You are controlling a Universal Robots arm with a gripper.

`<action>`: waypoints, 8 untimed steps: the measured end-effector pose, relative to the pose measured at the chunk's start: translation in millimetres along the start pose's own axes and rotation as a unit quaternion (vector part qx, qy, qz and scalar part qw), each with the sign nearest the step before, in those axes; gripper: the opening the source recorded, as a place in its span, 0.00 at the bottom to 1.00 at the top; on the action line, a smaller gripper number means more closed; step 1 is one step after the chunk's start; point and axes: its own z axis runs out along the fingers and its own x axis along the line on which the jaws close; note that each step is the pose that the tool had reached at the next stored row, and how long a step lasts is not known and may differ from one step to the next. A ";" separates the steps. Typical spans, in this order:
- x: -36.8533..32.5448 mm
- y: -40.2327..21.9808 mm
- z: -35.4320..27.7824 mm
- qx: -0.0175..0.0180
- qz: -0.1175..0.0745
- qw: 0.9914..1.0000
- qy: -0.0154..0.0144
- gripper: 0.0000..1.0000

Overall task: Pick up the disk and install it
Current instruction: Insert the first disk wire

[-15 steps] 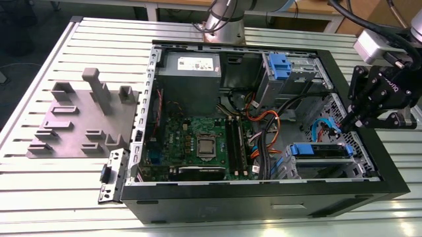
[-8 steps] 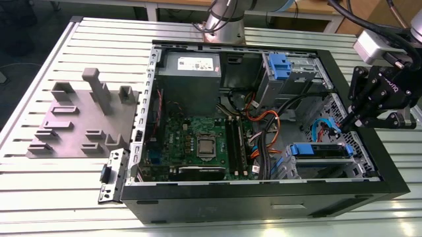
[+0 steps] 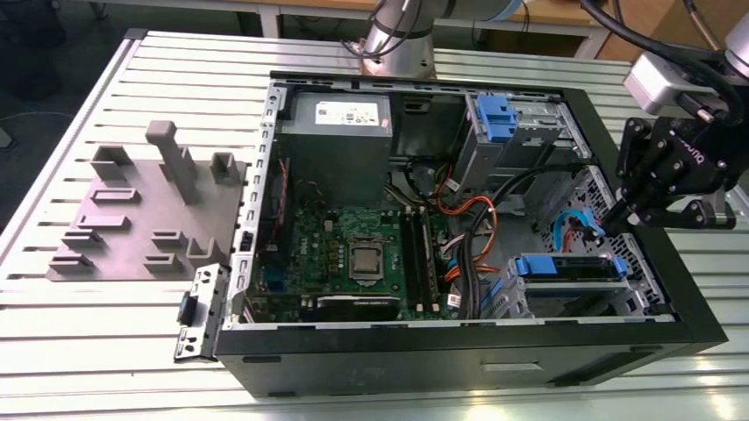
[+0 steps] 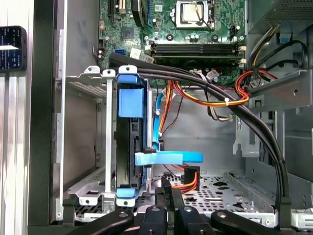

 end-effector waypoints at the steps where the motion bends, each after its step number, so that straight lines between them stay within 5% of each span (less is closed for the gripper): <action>1: 0.2 1.6 0.1 0.000 0.000 1.000 0.000 0.16; 8: 0.5 4.4 0.2 0.000 0.000 1.000 0.000 0.16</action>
